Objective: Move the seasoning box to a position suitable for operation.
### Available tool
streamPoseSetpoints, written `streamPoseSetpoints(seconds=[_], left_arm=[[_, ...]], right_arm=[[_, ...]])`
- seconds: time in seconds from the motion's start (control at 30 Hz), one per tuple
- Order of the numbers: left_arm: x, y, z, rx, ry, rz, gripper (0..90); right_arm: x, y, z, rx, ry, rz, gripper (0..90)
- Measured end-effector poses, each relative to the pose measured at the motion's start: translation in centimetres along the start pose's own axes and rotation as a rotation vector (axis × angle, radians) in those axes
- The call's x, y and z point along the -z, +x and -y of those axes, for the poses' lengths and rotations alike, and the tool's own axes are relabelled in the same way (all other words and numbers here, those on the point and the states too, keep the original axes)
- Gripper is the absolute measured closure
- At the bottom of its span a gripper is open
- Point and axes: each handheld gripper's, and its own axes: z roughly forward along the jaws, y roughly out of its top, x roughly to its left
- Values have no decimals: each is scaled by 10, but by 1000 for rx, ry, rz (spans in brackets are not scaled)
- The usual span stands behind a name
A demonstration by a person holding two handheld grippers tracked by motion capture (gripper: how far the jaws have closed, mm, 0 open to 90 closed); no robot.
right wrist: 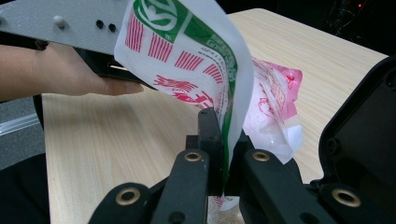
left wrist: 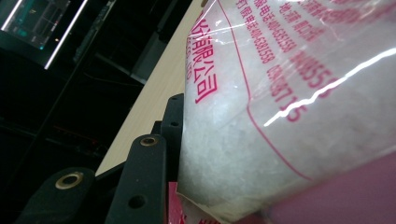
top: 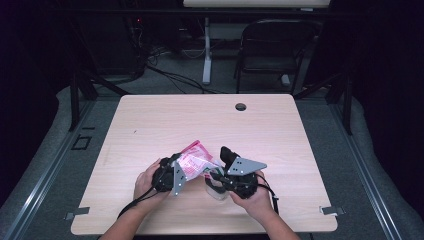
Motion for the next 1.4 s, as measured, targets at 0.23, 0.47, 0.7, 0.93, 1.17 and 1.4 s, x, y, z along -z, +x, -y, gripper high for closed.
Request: streamPoseSetpoints(seconds=[0.23,0.47,0.7,0.93,1.17,1.4], left_arm=[[3,2,-4,-20,-9,-35,668],[6,3,-8,-44,-19,-65,669],[6,3,-11,-55,-26,-79,669],[6,3,-14,-51,-38,-88,670],[6,2,-15,-57,-43,-95,669],[8,2,-17,-69,-47,-113,669]], right_arm=[[1,0,1,-3,-1,0,900],[1,-1,4,-8,-2,6,899],[1,-1,7,0,12,11,899],[2,-1,10,-1,15,20,900],[2,-1,11,14,30,34,899],[2,-1,12,13,28,37,900]])
